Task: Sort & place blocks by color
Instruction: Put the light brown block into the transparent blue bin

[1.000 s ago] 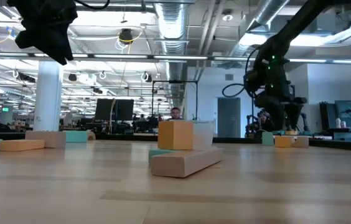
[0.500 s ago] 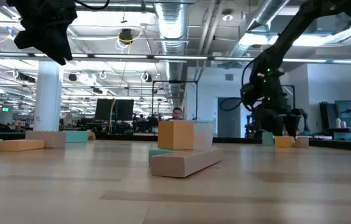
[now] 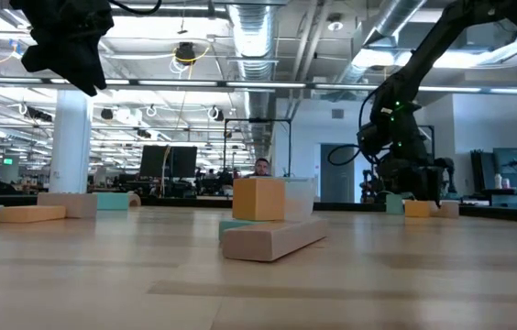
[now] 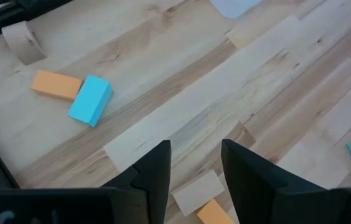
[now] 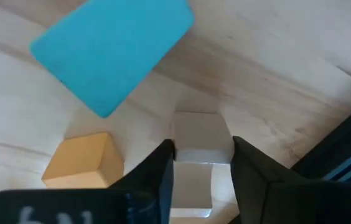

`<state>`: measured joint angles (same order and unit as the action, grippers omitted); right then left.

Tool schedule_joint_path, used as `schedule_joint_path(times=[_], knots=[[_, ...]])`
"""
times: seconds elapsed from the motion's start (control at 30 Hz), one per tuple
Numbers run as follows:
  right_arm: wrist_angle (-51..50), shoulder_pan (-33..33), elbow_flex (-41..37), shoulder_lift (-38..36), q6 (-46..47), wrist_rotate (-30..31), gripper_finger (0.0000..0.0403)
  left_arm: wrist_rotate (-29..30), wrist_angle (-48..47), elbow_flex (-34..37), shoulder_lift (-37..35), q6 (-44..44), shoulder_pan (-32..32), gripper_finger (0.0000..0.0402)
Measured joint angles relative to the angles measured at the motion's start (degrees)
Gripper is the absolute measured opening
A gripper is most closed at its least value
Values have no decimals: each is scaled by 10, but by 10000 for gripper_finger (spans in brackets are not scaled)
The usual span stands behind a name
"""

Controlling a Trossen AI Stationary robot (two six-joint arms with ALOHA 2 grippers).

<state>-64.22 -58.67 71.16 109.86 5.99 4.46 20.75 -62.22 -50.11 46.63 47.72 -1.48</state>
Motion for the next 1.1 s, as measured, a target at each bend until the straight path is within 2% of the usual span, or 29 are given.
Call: schedule_joint_path(times=[0.13,0.33,0.5,0.67,0.77,0.87,1.1], knots=[[4,0,0,0,0,0,122,0,0,0,0,0,0,130],[-31,11,11,-12,-12,-5,149,0,0,0,0,-13,0,130],[-45,32,25,-64,-11,-60,142,10,3,0,0,-35,0,130],[-47,82,31,-148,37,-142,131,12,29,0,0,-77,0,130],[-48,141,31,-204,83,-177,133,12,52,0,0,-110,0,130],[-51,219,31,-256,155,-186,134,12,71,0,0,-140,0,130],[-69,472,31,-334,402,-183,134,4,127,0,0,-215,0,130]])
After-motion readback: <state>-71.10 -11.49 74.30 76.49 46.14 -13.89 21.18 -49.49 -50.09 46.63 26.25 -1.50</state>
